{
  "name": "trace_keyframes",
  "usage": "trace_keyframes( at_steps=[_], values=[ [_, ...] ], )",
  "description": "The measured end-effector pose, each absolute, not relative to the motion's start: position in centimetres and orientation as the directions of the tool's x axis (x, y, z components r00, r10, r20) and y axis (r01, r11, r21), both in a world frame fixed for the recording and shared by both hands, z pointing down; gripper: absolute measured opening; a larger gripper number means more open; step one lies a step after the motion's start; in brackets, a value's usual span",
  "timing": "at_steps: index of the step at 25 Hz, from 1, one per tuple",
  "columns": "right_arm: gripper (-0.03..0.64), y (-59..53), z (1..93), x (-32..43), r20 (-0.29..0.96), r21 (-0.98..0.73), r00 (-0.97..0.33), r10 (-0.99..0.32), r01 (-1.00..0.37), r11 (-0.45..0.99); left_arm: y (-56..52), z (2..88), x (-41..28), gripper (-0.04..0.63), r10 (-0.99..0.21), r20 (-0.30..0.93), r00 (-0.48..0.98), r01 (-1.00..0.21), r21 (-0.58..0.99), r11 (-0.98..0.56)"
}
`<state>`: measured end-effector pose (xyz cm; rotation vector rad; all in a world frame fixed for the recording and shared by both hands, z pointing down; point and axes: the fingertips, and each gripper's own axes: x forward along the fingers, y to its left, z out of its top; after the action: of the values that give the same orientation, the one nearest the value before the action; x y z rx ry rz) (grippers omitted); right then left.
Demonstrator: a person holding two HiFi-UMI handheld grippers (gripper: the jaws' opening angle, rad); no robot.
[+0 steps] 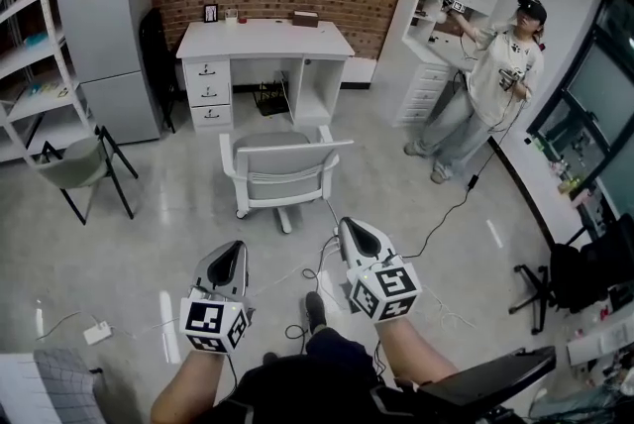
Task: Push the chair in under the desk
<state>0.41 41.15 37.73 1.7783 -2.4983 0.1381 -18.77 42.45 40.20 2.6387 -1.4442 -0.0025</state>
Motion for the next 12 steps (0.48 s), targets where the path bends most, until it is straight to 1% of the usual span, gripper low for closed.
trace_keyframes(
  at_steps=[12],
  values=[
    [0.006, 32.8, 38.5, 1.3, 0.103, -0.057, -0.392, -0.914, -0.92, 0.388, 35.1, 40.2, -18.6, 0.008, -0.873, 0.091, 0.479, -0.877, 0.092, -0.472]
  ],
)
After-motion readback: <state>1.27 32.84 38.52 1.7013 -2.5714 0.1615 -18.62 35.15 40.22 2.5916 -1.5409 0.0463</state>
